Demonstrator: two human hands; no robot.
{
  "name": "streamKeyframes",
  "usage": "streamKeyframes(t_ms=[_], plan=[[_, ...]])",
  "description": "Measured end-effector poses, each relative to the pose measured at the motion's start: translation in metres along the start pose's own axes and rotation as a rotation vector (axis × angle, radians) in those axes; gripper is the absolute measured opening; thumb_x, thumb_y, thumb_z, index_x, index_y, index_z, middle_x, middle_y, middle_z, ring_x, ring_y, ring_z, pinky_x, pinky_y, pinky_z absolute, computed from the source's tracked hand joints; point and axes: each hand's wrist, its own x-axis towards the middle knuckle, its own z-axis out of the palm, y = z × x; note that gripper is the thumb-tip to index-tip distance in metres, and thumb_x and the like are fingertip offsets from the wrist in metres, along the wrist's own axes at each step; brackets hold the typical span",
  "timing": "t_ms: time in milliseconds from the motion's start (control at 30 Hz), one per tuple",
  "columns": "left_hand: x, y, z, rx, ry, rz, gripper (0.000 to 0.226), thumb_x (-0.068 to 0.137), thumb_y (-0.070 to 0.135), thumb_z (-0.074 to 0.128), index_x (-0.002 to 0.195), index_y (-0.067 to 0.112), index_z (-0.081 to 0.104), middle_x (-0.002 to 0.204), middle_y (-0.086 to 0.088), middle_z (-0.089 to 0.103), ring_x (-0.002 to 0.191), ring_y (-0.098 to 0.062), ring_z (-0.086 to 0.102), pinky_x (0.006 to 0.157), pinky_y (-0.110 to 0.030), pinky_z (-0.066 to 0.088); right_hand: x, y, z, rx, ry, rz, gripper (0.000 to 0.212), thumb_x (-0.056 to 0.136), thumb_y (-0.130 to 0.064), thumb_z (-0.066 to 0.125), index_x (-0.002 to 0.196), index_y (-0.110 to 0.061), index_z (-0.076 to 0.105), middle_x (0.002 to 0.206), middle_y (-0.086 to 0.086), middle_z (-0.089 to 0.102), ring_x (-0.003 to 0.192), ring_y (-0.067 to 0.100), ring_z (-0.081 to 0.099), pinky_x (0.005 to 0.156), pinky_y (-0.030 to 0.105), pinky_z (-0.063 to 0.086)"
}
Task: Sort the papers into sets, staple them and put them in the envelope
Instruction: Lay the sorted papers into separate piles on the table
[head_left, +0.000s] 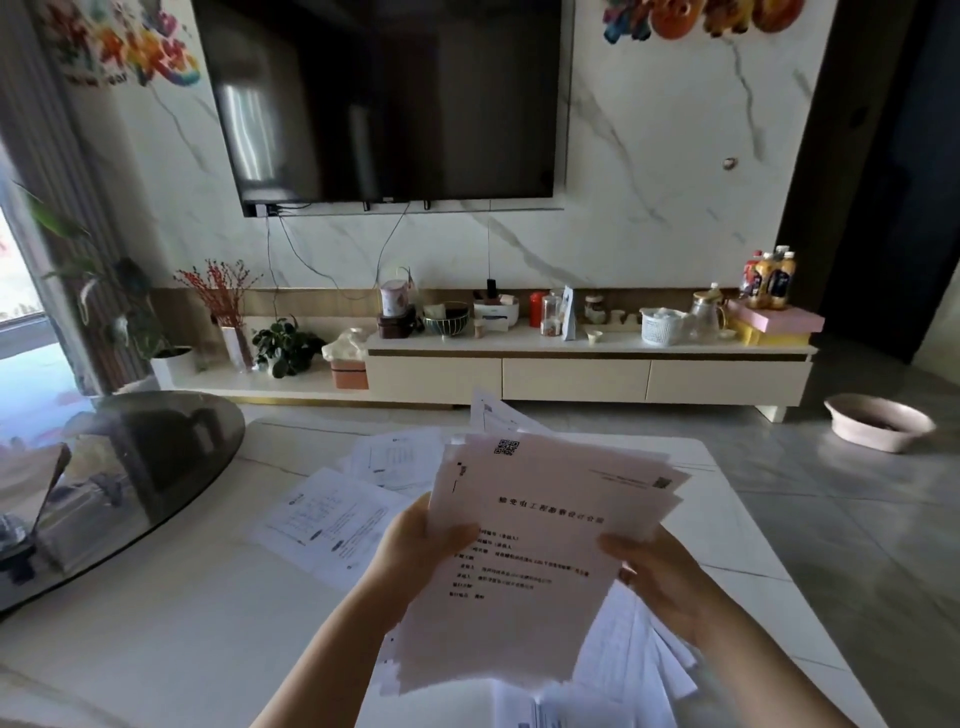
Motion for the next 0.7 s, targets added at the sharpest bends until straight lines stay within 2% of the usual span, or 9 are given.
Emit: streamKeyframes(t_ms=[67, 133, 300, 433, 500, 567, 700], plan=[[0.001, -0.003, 0.000, 0.060, 0.029, 0.003, 0.020, 0.083, 0.011, 0.069, 0.100, 0.018, 0.061, 0.090, -0.005, 0.073, 0.080, -0.024, 0.071, 0.068, -0.037, 0.059, 0.001, 0.002, 0.002, -0.001, 0.088, -0.053, 0.054, 0.073, 0.004, 0.074, 0.122, -0.008, 0.056, 0.113, 0.012, 0.069, 0.109, 0.032, 0.062, 0.096, 0.043, 0.047], [0.001, -0.008, 0.002, 0.096, 0.068, -0.003, 0.018, 0.085, 0.011, 0.067, 0.098, 0.022, 0.060, 0.090, -0.002, 0.072, 0.080, -0.021, 0.069, 0.065, -0.032, 0.056, 0.000, -0.001, 0.006, -0.066, 0.100, -0.094, 0.046, 0.079, 0.008, 0.066, 0.123, -0.006, 0.057, 0.109, 0.011, 0.071, 0.106, 0.030, 0.064, 0.099, 0.046, 0.046], [-0.003, -0.013, 0.004, -0.130, 0.105, -0.041, 0.018, 0.083, 0.007, 0.069, 0.101, 0.009, 0.067, 0.090, -0.007, 0.075, 0.085, -0.029, 0.070, 0.078, -0.045, 0.057, -0.006, -0.024, 0.015, -0.226, 0.155, -0.260, 0.038, 0.084, 0.003, 0.063, 0.119, -0.011, 0.060, 0.105, 0.005, 0.072, 0.098, 0.020, 0.068, 0.084, 0.033, 0.053], [0.001, -0.014, 0.007, -0.165, 0.107, -0.056, 0.020, 0.084, 0.009, 0.069, 0.104, 0.007, 0.066, 0.092, -0.008, 0.075, 0.086, -0.028, 0.070, 0.078, -0.042, 0.057, -0.006, -0.038, 0.013, -0.292, 0.150, -0.293, 0.042, 0.085, 0.004, 0.062, 0.121, -0.018, 0.056, 0.108, 0.002, 0.071, 0.101, 0.018, 0.067, 0.087, 0.035, 0.052], [0.003, -0.017, 0.015, -0.166, 0.114, -0.070, 0.022, 0.087, 0.011, 0.066, 0.109, 0.010, 0.062, 0.096, -0.009, 0.073, 0.087, -0.028, 0.070, 0.078, -0.043, 0.058, 0.001, -0.032, 0.013, -0.325, 0.196, -0.281, 0.050, 0.085, 0.006, 0.060, 0.126, -0.021, 0.052, 0.111, 0.003, 0.069, 0.103, 0.020, 0.065, 0.089, 0.040, 0.052], [0.005, -0.018, 0.026, -0.181, 0.136, -0.061, 0.016, 0.091, 0.011, 0.060, 0.107, 0.015, 0.059, 0.096, -0.008, 0.072, 0.084, -0.026, 0.070, 0.068, -0.037, 0.058, 0.006, -0.026, 0.014, -0.377, 0.272, -0.288, 0.052, 0.086, 0.002, 0.061, 0.129, -0.023, 0.048, 0.111, 0.001, 0.067, 0.105, 0.020, 0.063, 0.092, 0.042, 0.051], [0.010, -0.014, 0.041, -0.189, 0.234, -0.054, 0.008, 0.094, 0.013, 0.055, 0.099, 0.012, 0.061, 0.086, -0.005, 0.070, 0.072, -0.019, 0.067, 0.052, -0.025, 0.051, 0.008, -0.031, 0.021, -0.495, 0.333, -0.333, 0.032, 0.089, -0.003, 0.056, 0.114, -0.024, 0.056, 0.102, -0.004, 0.068, 0.096, 0.017, 0.065, 0.082, 0.032, 0.052]])
